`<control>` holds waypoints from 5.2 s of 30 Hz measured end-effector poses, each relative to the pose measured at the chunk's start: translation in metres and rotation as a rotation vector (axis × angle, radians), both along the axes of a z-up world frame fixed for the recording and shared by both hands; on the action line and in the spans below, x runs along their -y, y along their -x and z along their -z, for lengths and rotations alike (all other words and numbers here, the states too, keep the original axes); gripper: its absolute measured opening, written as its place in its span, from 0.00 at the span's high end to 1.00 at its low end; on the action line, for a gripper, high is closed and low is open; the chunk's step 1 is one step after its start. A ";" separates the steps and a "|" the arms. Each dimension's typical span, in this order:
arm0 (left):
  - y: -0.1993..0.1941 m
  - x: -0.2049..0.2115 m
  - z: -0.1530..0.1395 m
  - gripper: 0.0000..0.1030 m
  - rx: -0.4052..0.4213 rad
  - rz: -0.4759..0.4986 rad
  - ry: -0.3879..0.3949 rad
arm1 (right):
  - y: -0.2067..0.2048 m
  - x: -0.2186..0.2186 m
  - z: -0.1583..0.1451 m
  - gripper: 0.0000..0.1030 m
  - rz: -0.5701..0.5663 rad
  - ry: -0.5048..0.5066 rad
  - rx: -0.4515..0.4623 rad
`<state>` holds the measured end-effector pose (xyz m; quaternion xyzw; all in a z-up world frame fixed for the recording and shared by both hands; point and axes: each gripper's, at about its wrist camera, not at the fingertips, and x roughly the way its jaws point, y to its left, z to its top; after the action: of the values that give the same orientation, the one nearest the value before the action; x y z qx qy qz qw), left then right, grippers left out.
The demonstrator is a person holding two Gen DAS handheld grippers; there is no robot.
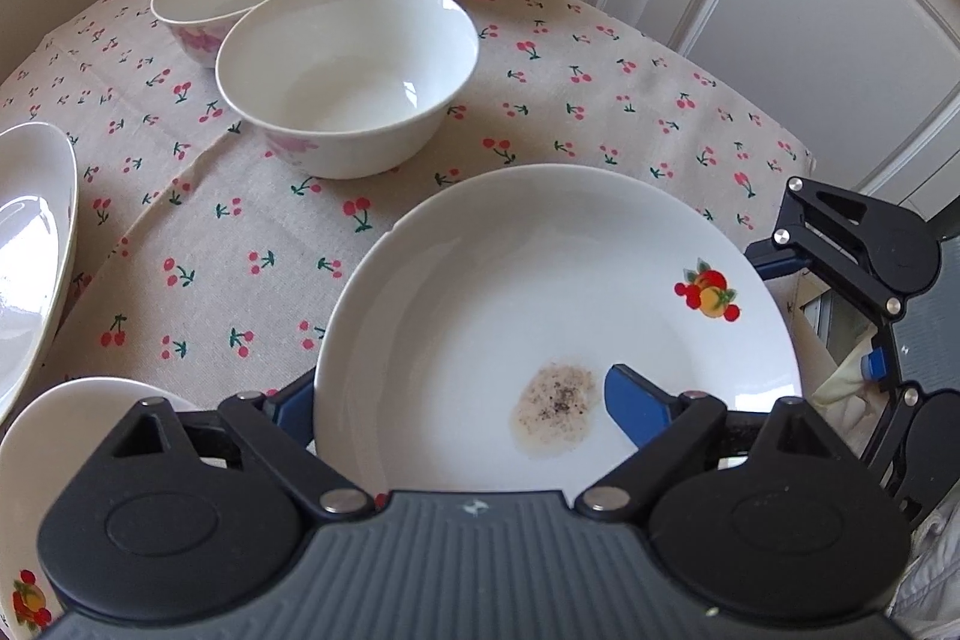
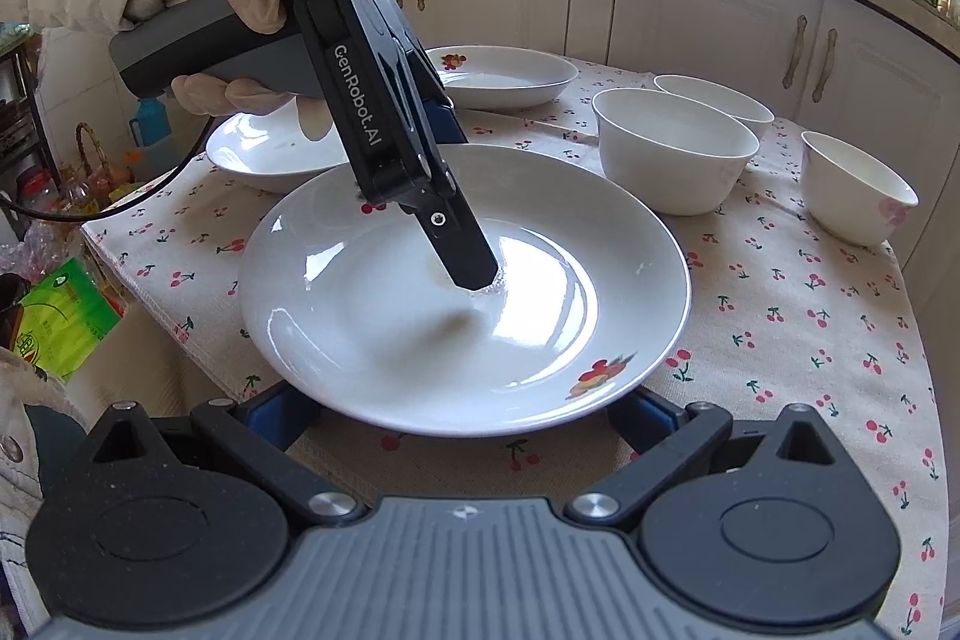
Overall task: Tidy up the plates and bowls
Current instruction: 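Lift the stained plate with the left gripper and lower it onto another white plate, then open the left gripper to release the stained plate and withdraw, then grasp the rim of another white fruit-decal plate with the left gripper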
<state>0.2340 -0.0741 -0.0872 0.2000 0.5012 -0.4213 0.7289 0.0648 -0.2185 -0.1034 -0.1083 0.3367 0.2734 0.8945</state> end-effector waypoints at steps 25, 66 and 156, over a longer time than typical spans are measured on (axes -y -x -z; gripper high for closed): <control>0.000 -0.071 -0.038 0.09 0.107 -0.186 0.075 | -0.034 -0.038 -0.033 0.00 -0.135 -0.017 0.030; -0.029 -0.170 -0.006 0.08 0.035 -0.367 0.132 | -0.079 -0.127 -0.031 0.00 -0.262 0.047 -0.050; 0.001 -0.200 -0.079 0.01 0.446 -0.582 0.283 | -0.072 -0.090 -0.086 0.00 -0.168 0.071 0.150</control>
<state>0.2331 0.1258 -0.0081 0.0337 0.3030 -0.2081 0.9294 0.1371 -0.1289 -0.0176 -0.1880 0.2681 0.3262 0.8868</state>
